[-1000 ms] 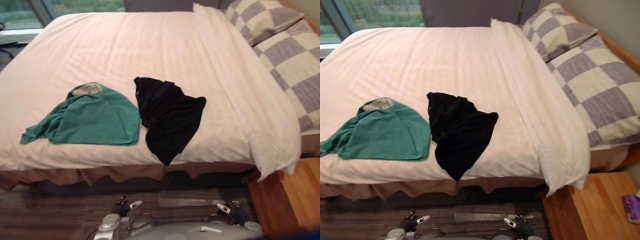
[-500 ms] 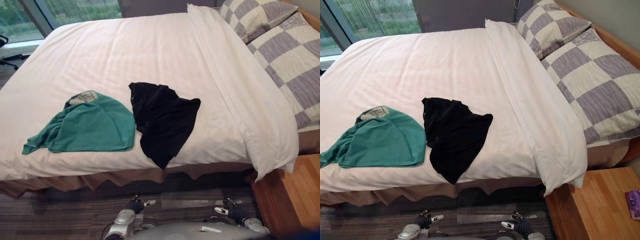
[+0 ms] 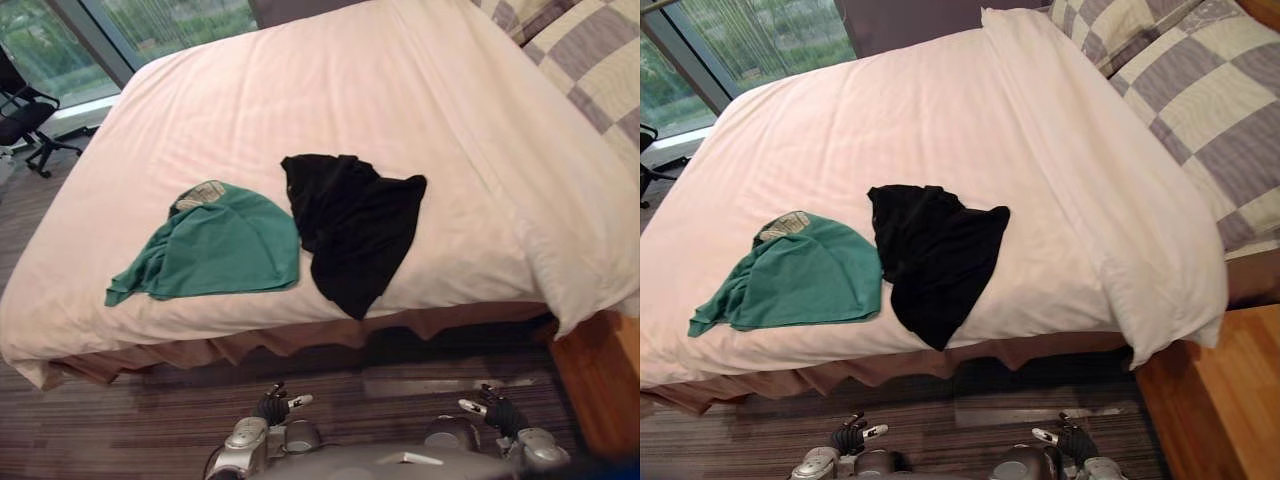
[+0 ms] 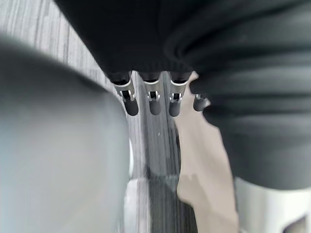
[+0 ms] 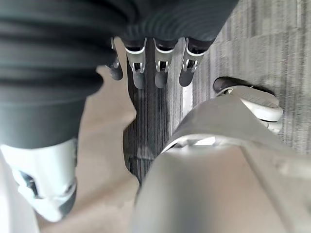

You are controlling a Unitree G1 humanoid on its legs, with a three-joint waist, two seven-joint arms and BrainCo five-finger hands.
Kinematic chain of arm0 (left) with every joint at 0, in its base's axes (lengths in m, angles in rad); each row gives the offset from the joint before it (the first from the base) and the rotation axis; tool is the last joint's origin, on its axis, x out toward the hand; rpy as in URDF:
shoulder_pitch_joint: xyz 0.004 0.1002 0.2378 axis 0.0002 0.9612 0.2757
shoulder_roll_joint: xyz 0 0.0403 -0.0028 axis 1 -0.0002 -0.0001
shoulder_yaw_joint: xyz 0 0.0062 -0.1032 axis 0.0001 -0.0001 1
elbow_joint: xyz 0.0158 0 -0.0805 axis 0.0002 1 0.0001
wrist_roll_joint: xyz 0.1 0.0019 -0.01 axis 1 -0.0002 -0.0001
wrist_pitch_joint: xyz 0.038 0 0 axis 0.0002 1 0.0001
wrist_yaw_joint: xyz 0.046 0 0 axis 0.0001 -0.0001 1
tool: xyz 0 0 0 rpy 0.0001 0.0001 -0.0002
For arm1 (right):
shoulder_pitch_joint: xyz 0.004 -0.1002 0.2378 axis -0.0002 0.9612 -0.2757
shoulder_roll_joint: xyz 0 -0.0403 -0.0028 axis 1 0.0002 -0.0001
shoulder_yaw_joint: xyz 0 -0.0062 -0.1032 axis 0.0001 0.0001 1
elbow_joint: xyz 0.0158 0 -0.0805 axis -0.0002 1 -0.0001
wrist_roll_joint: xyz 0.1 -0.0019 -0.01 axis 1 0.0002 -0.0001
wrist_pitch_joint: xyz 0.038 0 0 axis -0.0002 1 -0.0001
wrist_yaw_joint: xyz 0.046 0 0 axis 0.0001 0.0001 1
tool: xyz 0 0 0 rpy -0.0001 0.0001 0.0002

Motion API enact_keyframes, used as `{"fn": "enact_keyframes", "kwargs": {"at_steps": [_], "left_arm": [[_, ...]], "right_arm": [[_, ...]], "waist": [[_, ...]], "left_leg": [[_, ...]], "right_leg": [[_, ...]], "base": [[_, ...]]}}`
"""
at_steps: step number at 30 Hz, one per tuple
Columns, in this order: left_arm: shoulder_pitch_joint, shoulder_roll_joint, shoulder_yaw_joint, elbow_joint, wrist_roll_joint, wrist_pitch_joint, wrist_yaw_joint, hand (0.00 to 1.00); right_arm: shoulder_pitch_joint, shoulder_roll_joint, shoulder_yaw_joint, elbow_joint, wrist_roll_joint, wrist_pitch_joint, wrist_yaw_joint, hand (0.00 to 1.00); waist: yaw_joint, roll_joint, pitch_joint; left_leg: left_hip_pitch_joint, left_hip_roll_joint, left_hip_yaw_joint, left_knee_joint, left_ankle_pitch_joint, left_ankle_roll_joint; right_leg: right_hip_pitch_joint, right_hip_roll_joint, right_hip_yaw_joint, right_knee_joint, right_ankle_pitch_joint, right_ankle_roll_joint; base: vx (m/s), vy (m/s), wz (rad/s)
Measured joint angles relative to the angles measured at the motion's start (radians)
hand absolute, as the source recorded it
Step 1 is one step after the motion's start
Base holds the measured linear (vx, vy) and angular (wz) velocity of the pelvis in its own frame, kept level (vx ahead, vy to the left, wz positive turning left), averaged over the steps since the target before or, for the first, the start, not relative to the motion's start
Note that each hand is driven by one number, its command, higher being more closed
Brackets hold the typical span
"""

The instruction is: Tidy the bed and pick cloth on bed and put in laundry

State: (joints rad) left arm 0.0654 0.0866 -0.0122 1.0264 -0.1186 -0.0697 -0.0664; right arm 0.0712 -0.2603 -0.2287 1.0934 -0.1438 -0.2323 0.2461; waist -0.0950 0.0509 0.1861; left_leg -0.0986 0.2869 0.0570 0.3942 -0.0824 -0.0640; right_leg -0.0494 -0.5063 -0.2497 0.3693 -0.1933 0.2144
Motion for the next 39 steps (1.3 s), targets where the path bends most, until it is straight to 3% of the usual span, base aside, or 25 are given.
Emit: {"fn": "enact_keyframes", "kwargs": {"at_steps": [2,3,4,5,6,7,8,12,13,14,17,23,26,32,39], "left_arm": [[0.002,-0.003,-0.027,0.015,-0.011,-0.021,-0.004,0.0],[-0.002,0.003,-0.029,0.019,-0.011,-0.02,-0.002,0.0],[-0.011,0.01,-0.034,0.018,-0.01,-0.019,0.004,0.0],[-0.029,0.03,-0.046,0.016,-0.005,-0.022,0.01,0.0],[-0.036,0.047,-0.055,0.017,0.005,-0.019,0.01,0.0],[-0.044,0.069,-0.064,0.017,0.021,-0.018,0.01,0.0],[-0.048,0.082,-0.066,0.017,0.029,-0.015,0.018,0.0],[-0.035,0.075,-0.08,0.018,0.029,-0.006,0.03,0.0],[-0.036,0.076,-0.092,0.017,0.029,-0.006,0.031,0.0],[-0.045,0.07,-0.104,0.02,0.029,-0.003,0.034,0.0],[-0.039,0.033,-0.109,0.017,0.03,-0.007,0.055,0.0],[-0.007,0.025,-0.065,0.017,0.029,-0.039,0.098,0.0],[0.011,0.014,-0.02,0.019,0.026,-0.057,0.102,0.0],[0.039,0.004,0.063,0.02,-0.119,-0.052,0.16,0.0],[0.11,0.017,0.364,0.013,-0.221,-0.053,0.255,0.0]], "right_arm": [[-0.003,0.001,0.006,0.003,0.001,-0.024,-0.011,0.0],[-0.004,0.007,0.004,0.008,0.0,-0.031,-0.022,0.0],[-0.007,0.017,0.005,0.016,-0.001,-0.032,-0.029,0.0],[-0.007,0.036,0.009,0.039,0.003,-0.032,-0.056,0.0],[-0.016,0.047,0.016,0.04,0.003,-0.035,-0.056,0.0],[-0.015,0.06,0.054,0.038,0.01,-0.043,-0.051,0.0],[-0.025,0.072,0.119,0.035,0.016,-0.063,-0.029,0.0],[-0.05,0.081,0.253,-0.029,0.027,-0.159,0.002,0.0],[-0.048,0.089,0.269,-0.039,0.033,-0.167,0.008,0.0],[-0.046,0.096,0.29,-0.051,0.04,-0.173,0.014,0.0],[-0.036,0.126,0.295,-0.06,0.062,-0.169,0.023,0.0],[-0.023,0.146,0.287,-0.039,0.137,-0.129,0.023,0.0],[-0.019,0.147,0.246,-0.014,0.208,-0.115,0.007,0.0],[0.025,0.148,0.112,-0.015,0.33,-0.075,-0.056,0.0],[0.141,0.106,-0.272,-0.11,0.58,-0.082,-0.14,0.0]], "waist": [[-0.013,0.027,-0.007],[-0.022,0.032,-0.012],[-0.02,0.029,-0.013],[0.003,0.007,-0.009],[0.013,0.0,-0.012],[0.027,-0.007,-0.014],[0.057,-0.01,-0.015],[0.055,0.01,-0.027],[0.055,0.005,-0.031],[0.051,0.013,-0.034],[0.053,0.015,-0.03],[0.055,-0.04,-0.041],[0.052,-0.05,-0.042],[0.046,-0.037,-0.04],[0.049,-0.011,-0.059]], "left_leg": [[-0.009,0.018,-0.014,0.048,-0.007,0.011],[-0.031,0.007,-0.011,0.11,-0.183,-0.147],[-0.059,0.0,-0.014,0.156,-0.222,-0.188],[-0.109,-0.022,-0.012,0.244,-0.264,-0.164],[-0.125,-0.022,-0.008,0.26,-0.273,-0.153],[-0.131,-0.016,0.0,0.259,-0.275,-0.141],[-0.103,-0.007,0.035,0.217,-0.26,-0.118],[0.011,-0.05,0.125,-0.065,-0.107,-0.059],[0.016,-0.069,0.13,-0.094,-0.09,-0.057],[0.011,-0.084,0.128,-0.124,-0.063,-0.052],[0.067,-0.102,0.146,-0.249,0.019,-0.047],[0.181,-0.096,0.216,-0.379,0.079,-0.047],[0.227,-0.104,0.264,-0.393,0.079,-0.047],[0.246,-0.118,0.264,-0.416,0.085,-0.05],[0.27,-0.128,0.272,-0.496,0.102,-0.054]], "right_leg": [[-0.009,-0.039,0.03,0.019,0.01,0.026],[0.028,-0.06,0.03,-0.031,0.074,0.032],[0.045,-0.067,0.032,-0.068,0.124,0.029],[0.054,-0.076,0.027,-0.138,0.249,0.002],[0.053,-0.071,0.006,-0.155,0.297,-0.032],[0.047,-0.051,-0.044,-0.136,0.313,-0.086],[0.02,-0.01,-0.111,-0.072,0.271,-0.152],[0.019,0.213,-0.181,0.01,0.015,-0.105],[0.022,0.242,-0.179,-0.002,-0.023,-0.095],[0.026,0.281,-0.143,-0.052,-0.052,-0.09],[0.046,0.317,-0.076,-0.127,-0.007,-0.105],[0.081,0.349,-0.019,-0.165,0.024,-0.122],[0.112,0.352,0.026,-0.219,0.062,-0.116],[0.141,0.346,0.037,-0.269,0.098,-0.102],[0.152,0.348,0.026,-0.302,0.097,-0.094]], "base": [[-0.06,0.702,0.26],[-0.05,0.913,0.41],[-0.06,0.936,0.35],[-0.06,0.575,0.09],[-0.06,0.621,-0.03],[-0.02,0.466,-0.26],[0.0,0.402,-0.41],[0.01,0.219,-0.31],[-0.02,0.1,0.04],[-0.02,0.059,0.1],[-0.01,0.014,0.04],[0.01,-0.031,-0.25],[-0.03,0.049,-0.46],[-0.08,0.042,-0.07],[-0.04,0.005,0.05]]}}
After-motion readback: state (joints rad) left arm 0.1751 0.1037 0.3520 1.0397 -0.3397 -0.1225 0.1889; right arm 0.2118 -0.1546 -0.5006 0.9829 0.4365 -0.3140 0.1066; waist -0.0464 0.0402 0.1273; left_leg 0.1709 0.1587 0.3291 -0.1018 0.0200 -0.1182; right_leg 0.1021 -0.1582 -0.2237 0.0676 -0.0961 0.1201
